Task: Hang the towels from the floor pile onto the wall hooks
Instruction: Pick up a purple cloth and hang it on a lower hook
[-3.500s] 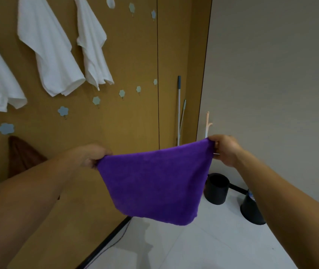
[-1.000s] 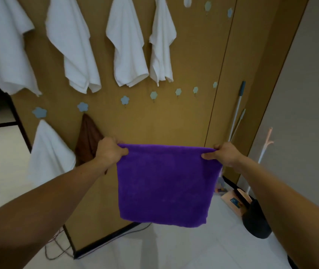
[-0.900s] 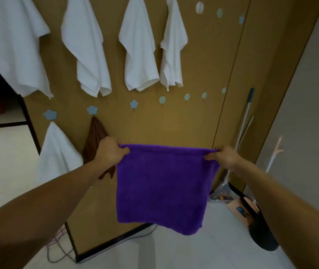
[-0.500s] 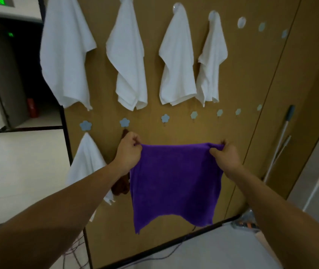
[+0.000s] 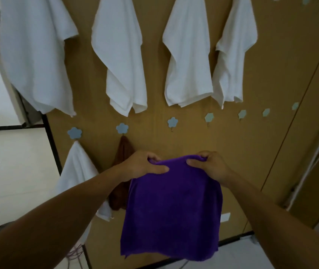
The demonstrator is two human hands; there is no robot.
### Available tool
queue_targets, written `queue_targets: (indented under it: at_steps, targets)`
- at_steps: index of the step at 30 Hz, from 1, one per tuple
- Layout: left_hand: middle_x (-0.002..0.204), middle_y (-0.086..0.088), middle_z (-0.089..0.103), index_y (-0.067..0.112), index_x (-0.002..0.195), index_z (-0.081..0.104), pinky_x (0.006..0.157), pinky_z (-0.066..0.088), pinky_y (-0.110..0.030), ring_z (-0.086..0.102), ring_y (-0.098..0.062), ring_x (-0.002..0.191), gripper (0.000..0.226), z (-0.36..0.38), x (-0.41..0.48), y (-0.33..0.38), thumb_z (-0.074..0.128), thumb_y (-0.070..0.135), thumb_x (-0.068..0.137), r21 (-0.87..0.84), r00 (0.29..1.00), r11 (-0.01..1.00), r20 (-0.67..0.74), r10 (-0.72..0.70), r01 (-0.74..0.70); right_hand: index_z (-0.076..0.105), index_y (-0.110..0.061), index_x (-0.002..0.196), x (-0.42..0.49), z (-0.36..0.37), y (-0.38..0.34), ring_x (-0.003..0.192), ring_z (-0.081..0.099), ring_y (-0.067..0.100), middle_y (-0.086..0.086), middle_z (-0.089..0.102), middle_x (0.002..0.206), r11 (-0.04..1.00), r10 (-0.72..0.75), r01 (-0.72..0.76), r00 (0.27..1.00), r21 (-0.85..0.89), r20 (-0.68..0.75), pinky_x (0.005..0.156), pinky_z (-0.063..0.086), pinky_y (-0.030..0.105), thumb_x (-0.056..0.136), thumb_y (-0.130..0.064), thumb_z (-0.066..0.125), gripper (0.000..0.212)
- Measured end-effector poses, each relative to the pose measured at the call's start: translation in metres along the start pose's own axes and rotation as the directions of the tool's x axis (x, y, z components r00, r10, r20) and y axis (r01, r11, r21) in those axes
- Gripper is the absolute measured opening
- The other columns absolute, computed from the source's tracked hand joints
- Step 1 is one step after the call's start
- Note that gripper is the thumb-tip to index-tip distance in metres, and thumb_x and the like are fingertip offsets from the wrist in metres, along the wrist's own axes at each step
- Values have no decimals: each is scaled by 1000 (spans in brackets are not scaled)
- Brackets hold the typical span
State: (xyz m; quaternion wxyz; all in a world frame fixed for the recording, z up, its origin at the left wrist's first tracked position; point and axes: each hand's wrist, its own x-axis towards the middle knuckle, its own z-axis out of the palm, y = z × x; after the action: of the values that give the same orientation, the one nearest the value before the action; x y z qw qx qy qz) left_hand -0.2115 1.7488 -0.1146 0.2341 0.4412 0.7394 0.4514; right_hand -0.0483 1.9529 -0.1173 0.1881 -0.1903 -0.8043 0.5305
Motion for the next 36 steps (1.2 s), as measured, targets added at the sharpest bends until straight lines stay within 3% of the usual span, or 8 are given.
queue_targets:
  at_steps: [3, 8, 15, 19, 23, 27, 31, 36]
  targets:
    - [86, 5, 75, 27, 82, 75, 68, 55, -19, 71, -10, 81, 25, 4, 34, -2, 81, 47, 68, -3, 997, 1000, -64, 31, -31, 64, 7, 84, 41, -12, 11, 83, 67, 25, 12, 68, 91, 999, -45, 45, 998, 4, -46, 78, 56, 42, 78, -26, 80, 37]
    - [88, 2, 75, 22, 87, 76, 68, 55, -17, 71, -10, 80, 22, 13, 94, -5, 65, 41, 87, -150, 946, 986, -322, 26, -78, 56, -13, 61, 109, -22, 28, 60, 59, 12, -2, 63, 62, 995, -43, 53, 992, 85, -118, 51, 47, 22, 79, -31, 78, 33]
    - [63, 10, 61, 11, 76, 67, 54, 39, -2, 58, 2, 57, 35, 9, 176, -10, 55, 38, 95, 28, 670, 1000, -742, 12, 14, 59, -16, 67, 201, -8, 19, 70, 64, 21, 4, 67, 70, 991, -136, 131, 963, -35, -232, 69, 54, 40, 82, -46, 69, 35]
    - [61, 11, 53, 9, 76, 62, 51, 32, -13, 46, 1, 55, 33, 3, 200, -16, 54, 34, 96, 201, 566, 974, -817, 109, 103, 49, -26, 59, 233, 2, 23, 67, 61, 18, -5, 59, 62, 984, -138, 105, 959, -143, -247, 62, 50, 33, 81, -54, 67, 39]
    - [62, 13, 48, 24, 80, 51, 48, 27, -17, 42, 0, 55, 23, 16, 201, -38, 49, 42, 96, 296, 582, 912, -809, 81, 285, 56, -21, 63, 238, 9, 51, 65, 61, 18, -2, 63, 65, 980, -70, 28, 975, -195, -211, 60, 50, 33, 79, -55, 68, 40]
    - [58, 4, 54, 14, 68, 54, 48, 33, -23, 47, -5, 53, 38, 25, 204, -50, 50, 41, 95, 231, 603, 907, -797, -30, 351, 56, -26, 57, 237, 17, 61, 57, 59, 14, -8, 59, 55, 993, -39, 13, 975, -120, -218, 52, 45, 28, 79, -55, 65, 37]
    - [75, 2, 61, 18, 81, 64, 66, 47, -26, 57, -15, 76, 22, 28, 209, -55, 60, 37, 90, -227, 724, 893, -525, -448, 388, 70, -18, 67, 237, 21, 64, 71, 69, 21, -1, 72, 66, 965, 227, -220, 973, 143, -37, 70, 59, 39, 65, -45, 76, 27]
    - [74, 3, 59, 23, 72, 54, 57, 40, -21, 52, -9, 67, 30, 27, 218, -49, 58, 48, 89, 66, 758, 857, -503, -415, 512, 70, -12, 72, 236, 18, 61, 71, 69, 22, 4, 72, 70, 951, 282, -282, 959, 125, 21, 70, 59, 39, 69, -38, 77, 27]
